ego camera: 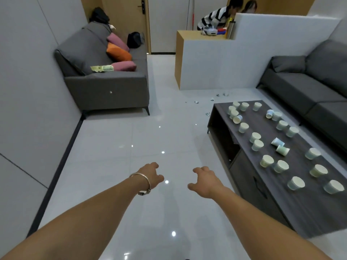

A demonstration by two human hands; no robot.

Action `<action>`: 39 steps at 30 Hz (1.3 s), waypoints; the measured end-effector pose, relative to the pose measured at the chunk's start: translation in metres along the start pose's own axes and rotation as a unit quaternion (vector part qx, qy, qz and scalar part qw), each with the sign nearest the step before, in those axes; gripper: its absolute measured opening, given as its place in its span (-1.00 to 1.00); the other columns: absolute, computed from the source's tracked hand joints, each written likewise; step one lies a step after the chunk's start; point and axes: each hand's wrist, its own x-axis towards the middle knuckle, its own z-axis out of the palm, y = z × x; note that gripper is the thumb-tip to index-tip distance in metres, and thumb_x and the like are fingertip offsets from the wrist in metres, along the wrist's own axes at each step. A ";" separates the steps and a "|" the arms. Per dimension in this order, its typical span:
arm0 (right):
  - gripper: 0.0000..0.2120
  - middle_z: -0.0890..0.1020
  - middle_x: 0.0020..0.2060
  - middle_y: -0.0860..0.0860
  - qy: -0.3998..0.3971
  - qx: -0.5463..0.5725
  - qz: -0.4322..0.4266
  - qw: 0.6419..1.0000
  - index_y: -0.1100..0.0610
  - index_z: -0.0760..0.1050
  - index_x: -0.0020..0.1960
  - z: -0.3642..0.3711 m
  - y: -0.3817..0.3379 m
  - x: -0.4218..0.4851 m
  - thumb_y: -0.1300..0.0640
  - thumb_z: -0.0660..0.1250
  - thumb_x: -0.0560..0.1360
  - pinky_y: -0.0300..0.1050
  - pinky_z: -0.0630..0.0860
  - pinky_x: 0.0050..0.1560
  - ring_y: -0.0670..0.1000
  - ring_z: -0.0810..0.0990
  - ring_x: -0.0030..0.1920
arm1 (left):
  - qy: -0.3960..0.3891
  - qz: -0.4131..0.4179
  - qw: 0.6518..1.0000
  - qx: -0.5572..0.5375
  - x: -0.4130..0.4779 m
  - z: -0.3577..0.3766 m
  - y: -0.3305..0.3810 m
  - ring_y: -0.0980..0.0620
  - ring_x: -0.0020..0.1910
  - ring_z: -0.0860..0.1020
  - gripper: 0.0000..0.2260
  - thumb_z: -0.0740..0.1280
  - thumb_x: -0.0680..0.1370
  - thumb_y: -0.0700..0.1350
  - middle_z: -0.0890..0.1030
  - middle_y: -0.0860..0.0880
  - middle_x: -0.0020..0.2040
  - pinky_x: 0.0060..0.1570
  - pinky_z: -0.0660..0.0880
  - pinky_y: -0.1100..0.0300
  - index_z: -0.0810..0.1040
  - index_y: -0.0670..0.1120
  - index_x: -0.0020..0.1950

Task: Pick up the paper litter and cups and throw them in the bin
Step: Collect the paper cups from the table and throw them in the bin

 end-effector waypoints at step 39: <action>-0.33 0.24 0.44 0.07 -0.040 0.036 0.025 0.998 0.08 0.15 0.53 -0.366 0.055 0.748 -0.11 0.30 0.53 0.02 0.41 0.29 0.13 0.34 0.36 | -0.030 0.015 0.999 0.000 0.761 -0.280 0.252 -0.04 0.20 0.48 -0.48 0.27 0.51 0.02 0.45 -0.06 0.33 0.12 0.43 0.15 0.28 -0.05 0.45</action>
